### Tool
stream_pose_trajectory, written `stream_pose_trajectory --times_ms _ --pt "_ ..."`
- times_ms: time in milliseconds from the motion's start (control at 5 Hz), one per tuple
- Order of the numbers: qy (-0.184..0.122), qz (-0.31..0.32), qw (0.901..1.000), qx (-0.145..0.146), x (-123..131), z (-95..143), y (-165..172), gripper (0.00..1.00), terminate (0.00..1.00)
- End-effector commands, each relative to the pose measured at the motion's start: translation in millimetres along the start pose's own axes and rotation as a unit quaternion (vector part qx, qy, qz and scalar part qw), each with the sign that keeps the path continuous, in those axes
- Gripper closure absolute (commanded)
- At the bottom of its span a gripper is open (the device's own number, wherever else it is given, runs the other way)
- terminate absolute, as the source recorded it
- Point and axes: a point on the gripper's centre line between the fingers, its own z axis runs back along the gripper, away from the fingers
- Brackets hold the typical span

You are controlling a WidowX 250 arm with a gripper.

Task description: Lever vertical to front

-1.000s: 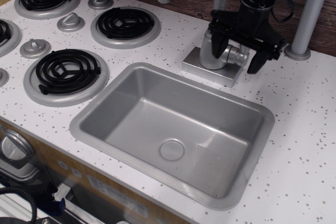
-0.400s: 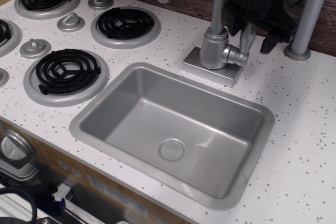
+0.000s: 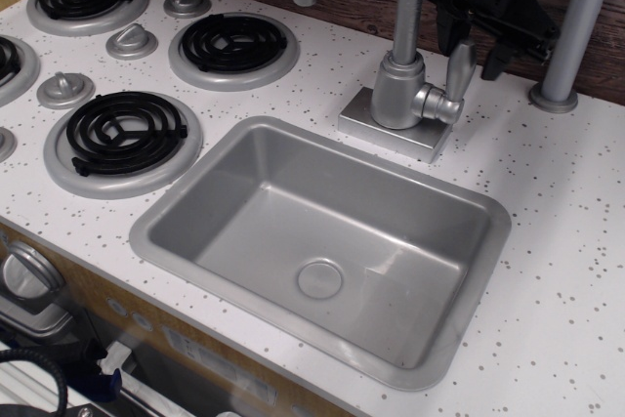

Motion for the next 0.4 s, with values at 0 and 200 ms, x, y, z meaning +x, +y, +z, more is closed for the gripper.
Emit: stream_pose_trajectory --times_ms 0,200 --pt "0.012 0.036 0.9992 -0.014 2.7 15.9 -2.5 1.00 0.00" --pt "0.042 0.049 0.9979 0.005 -8.8 22.8 -11.7 1.00 0.00"
